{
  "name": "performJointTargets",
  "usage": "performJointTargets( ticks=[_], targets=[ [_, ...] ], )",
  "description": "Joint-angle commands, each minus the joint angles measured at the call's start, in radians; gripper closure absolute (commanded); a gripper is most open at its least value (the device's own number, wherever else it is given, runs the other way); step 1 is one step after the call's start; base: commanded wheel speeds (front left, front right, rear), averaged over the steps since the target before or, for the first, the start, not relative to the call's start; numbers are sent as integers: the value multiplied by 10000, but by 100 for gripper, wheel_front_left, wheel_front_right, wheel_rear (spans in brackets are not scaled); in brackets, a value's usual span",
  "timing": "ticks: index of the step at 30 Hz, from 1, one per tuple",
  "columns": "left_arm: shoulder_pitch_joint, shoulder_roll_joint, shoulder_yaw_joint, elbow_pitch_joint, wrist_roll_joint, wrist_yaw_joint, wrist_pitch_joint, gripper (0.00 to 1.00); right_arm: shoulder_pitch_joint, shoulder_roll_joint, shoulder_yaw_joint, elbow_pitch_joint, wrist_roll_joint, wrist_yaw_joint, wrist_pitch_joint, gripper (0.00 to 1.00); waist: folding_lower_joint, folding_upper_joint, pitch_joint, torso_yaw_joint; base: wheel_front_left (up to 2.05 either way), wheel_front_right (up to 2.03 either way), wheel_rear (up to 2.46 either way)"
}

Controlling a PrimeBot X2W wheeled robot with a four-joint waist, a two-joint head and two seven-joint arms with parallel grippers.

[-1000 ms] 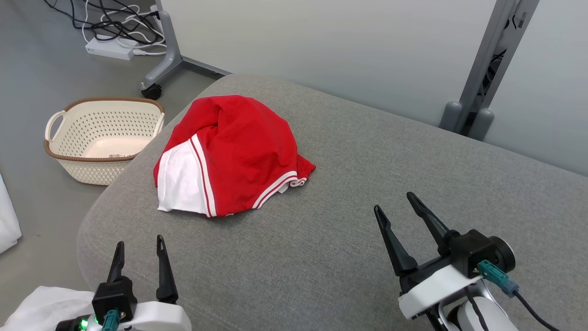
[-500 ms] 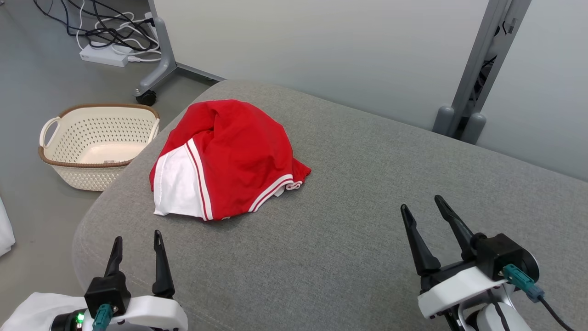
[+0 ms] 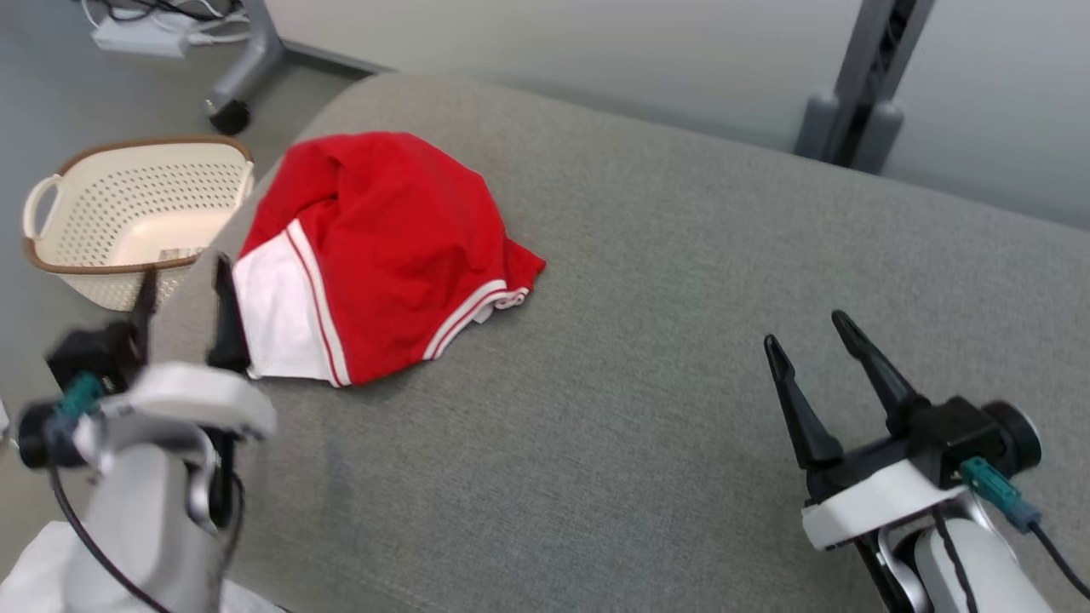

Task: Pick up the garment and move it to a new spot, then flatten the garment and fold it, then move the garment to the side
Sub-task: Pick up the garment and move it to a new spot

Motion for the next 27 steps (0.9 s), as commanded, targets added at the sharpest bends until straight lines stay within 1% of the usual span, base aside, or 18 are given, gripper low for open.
performJointTargets(
  ticks=[1,3,6,7,9,12,16,19,22,27],
  targets=[
    [-669,380,-2,400,103,-139,50,0,-309,-164,149,-54,-63,15,-31,0,0,0,744,-560,0,0,0],
    [-1561,559,4,1106,-90,-403,415,0,-544,-357,239,-173,-35,14,-31,0,0,0,1082,-728,0,0,0],
    [-2761,808,58,2159,-616,-939,1372,0,-866,-538,318,-336,34,9,-31,0,0,0,1512,-906,0,0,0],
    [-3128,972,70,2449,-713,-1066,1714,0,-988,-593,361,-380,43,11,-31,0,0,0,1667,-975,0,0,0],
    [-3688,1262,-137,2988,-763,-1235,2351,0,-1143,-658,438,-431,49,11,-31,0,0,0,1923,-1114,0,0,0],
    [-4448,1275,-285,3669,-1214,-1430,3470,0,-1296,-770,557,-484,79,9,-31,0,0,0,2272,-1254,0,0,0],
    [-5143,1676,-470,4253,-1634,-1509,4531,0,-1487,-783,747,-543,141,11,-31,0,0,0,2706,-1470,0,0,0],
    [-5589,1694,-562,4541,-1926,-1512,5002,0,-1528,-899,864,-568,81,9,-31,0,0,0,3003,-1595,0,0,0],
    [-5903,1854,-661,4809,-2022,-1517,5224,0,-1670,-960,975,-620,69,9,-31,0,0,0,3261,-1690,0,0,0],
    [-6332,1884,-784,5344,-2065,-1457,5354,0,-1848,-989,1073,-646,89,9,-31,0,0,0,3583,-1851,0,0,0]
  ],
)
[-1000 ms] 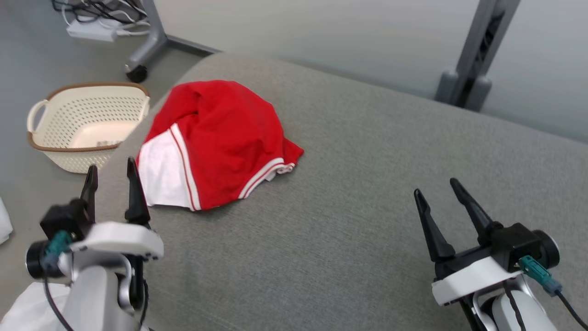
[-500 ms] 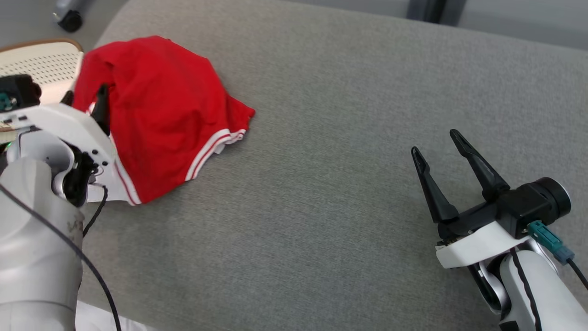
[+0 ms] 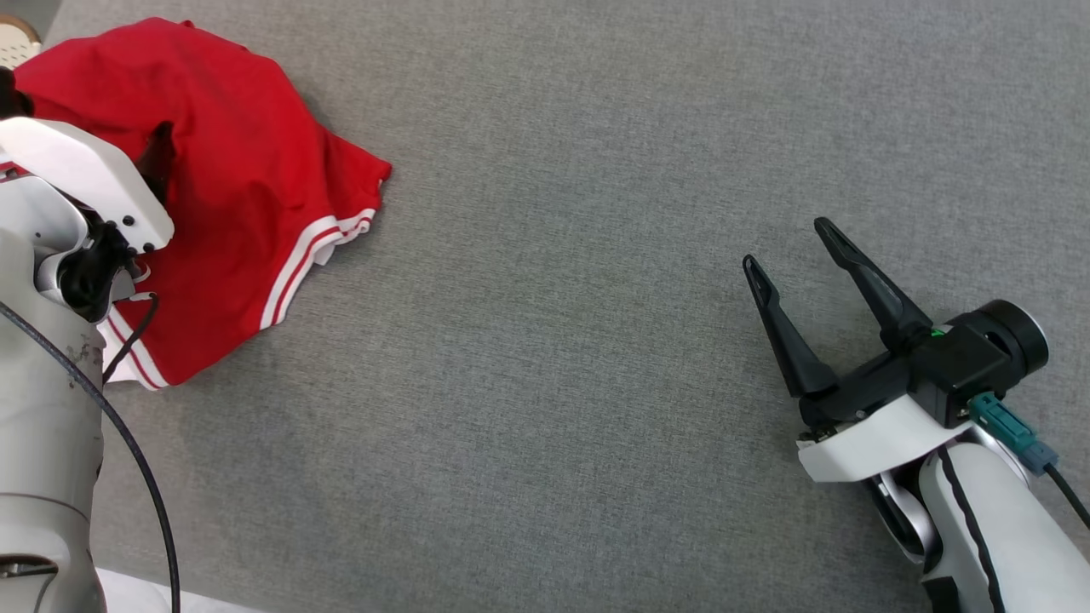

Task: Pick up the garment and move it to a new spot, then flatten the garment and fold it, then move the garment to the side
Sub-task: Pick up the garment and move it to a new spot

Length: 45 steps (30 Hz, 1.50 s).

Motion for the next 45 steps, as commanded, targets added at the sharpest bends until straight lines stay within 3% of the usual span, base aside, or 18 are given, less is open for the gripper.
performJointTargets(
  ticks=[1,5,6,7,8,19,33,36,38,45],
  targets=[
    [-264,60,-77,162,83,87,-39,0,-180,-38,-3,-11,-22,3,-31,0,0,0,157,-120,0,0,0],
    [-508,129,-153,549,122,200,-142,0,-222,24,71,24,35,3,-31,0,0,0,230,-206,0,0,0],
    [-565,126,-160,643,110,209,-177,48,-226,28,81,24,46,3,-31,0,0,0,236,-215,0,0,0],
    [-624,124,-186,711,119,210,-206,64,-219,21,79,37,61,3,-31,0,0,0,237,-217,0,0,0],
    [-682,126,-229,741,142,194,-263,99,-211,10,67,49,79,3,-31,0,0,0,237,-216,0,0,0],
    [-914,259,-290,1089,107,247,-1424,100,-139,77,-25,213,60,3,-31,0,0,0,-115,-88,0,0,0],
    [-726,265,-368,585,357,433,-5150,100,383,538,88,550,147,3,-31,0,0,0,-1666,-89,0,0,0],
    [-567,209,-332,-15,468,463,-5363,100,605,718,14,631,170,3,-31,0,0,0,-2144,-176,0,0,0],
    [-472,242,-202,-1161,675,460,-5395,100,693,803,-85,658,177,3,-31,0,0,0,-2450,-250,0,0,0],
    [927,-289,-215,-3745,1271,241,-5367,100,1156,1129,-405,730,91,5,-31,0,0,0,-3587,-705,0,0,0]
  ],
)
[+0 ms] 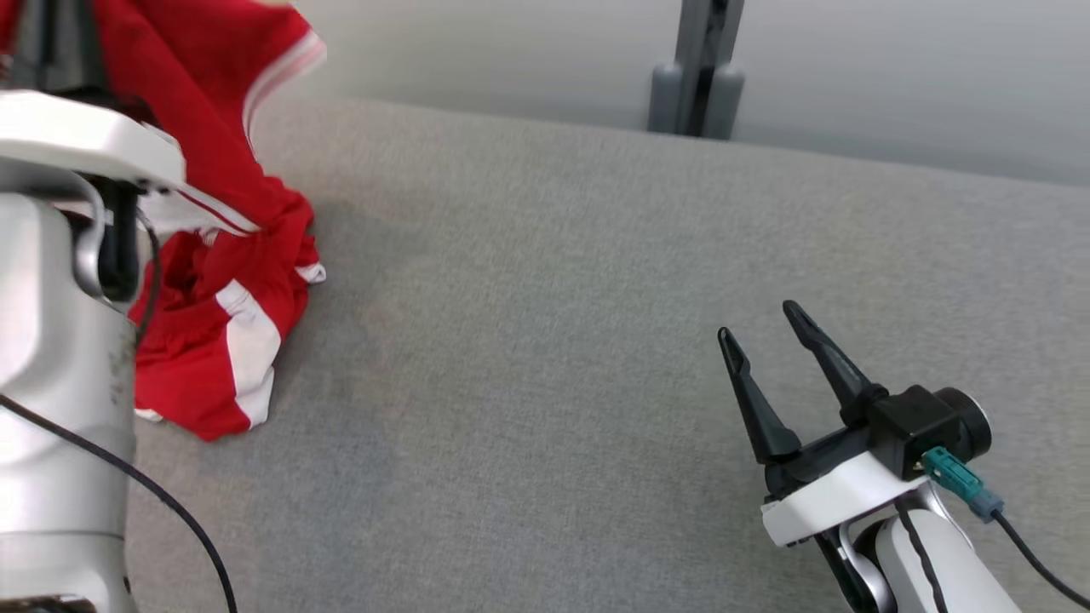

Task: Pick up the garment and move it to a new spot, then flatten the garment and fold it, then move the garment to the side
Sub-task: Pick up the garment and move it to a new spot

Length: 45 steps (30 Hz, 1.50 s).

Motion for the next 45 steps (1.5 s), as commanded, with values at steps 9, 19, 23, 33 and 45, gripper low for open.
performJointTargets(
  ticks=[9,19,23,33,45],
  targets=[
    [1148,-704,-687,-1660,-116,-187,71,100,373,189,-956,34,-135,2,-29,0,-1,0,-1150,-1397,0,0,0],
    [2023,-1449,-1864,-3086,-70,-57,614,100,94,35,-1728,-129,-269,2,-31,0,-1,0,-722,-2908,0,0,0],
    [2404,-1669,-2474,-3048,-231,132,752,100,-46,16,-1839,-192,-229,2,-31,0,-1,0,-357,-3662,0,0,0],
    [2115,-1783,-4218,-1017,-1118,1225,165,100,-591,141,-1772,-282,-65,2,-31,0,-1,0,762,-5833,0,0,0],
    [1459,-1778,-5562,1726,-1249,1870,-19,0,-718,460,-1405,-160,172,2,-31,0,-1,0,1176,-7337,0,0,0]
  ],
)
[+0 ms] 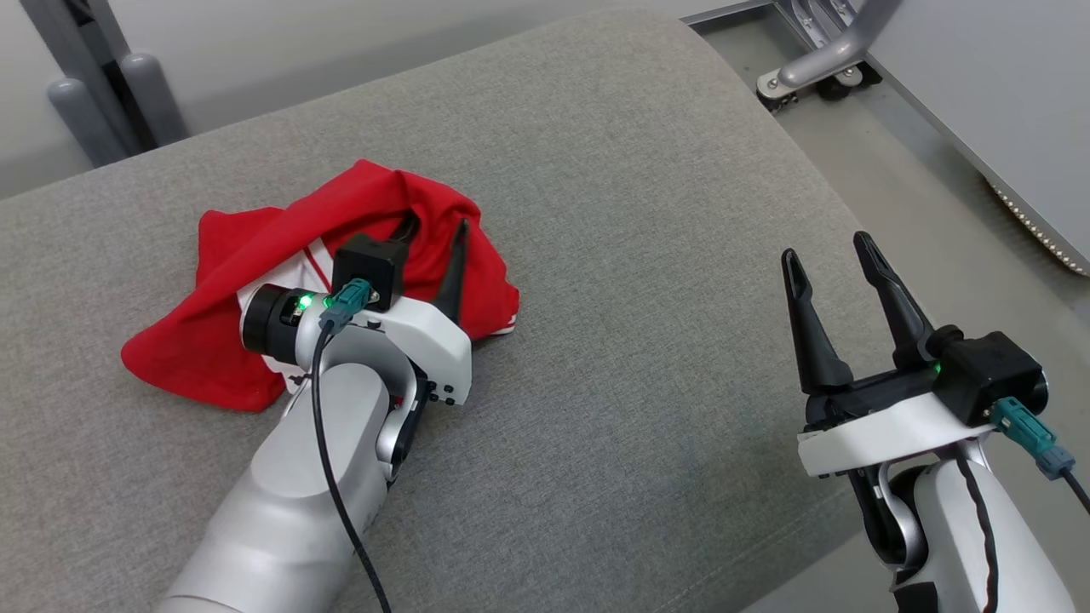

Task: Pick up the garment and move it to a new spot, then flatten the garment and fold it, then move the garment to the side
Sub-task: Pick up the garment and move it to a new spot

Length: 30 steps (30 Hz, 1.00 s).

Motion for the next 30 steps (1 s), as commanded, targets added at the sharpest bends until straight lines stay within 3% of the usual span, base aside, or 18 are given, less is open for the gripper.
performJointTargets(
  ticks=[1,14,20,30],
  targets=[
    [-90,68,-46,120,48,20,-41,0,-65,23,10,45,67,2,-31,0,0,0,78,-182,0,0,0],
    [446,58,-146,-214,46,-327,-35,0,248,-24,-290,-181,-256,2,-31,0,0,0,-764,1232,0,0,0],
    [1130,55,-91,-842,221,-410,-36,0,498,-200,-398,-255,-409,2,-31,0,0,0,-1357,2268,0,0,0],
    [3046,721,1636,-3628,1316,45,-35,0,1041,-437,-236,-911,-210,2,-29,0,0,0,-1996,3883,0,0,0]
  ],
)
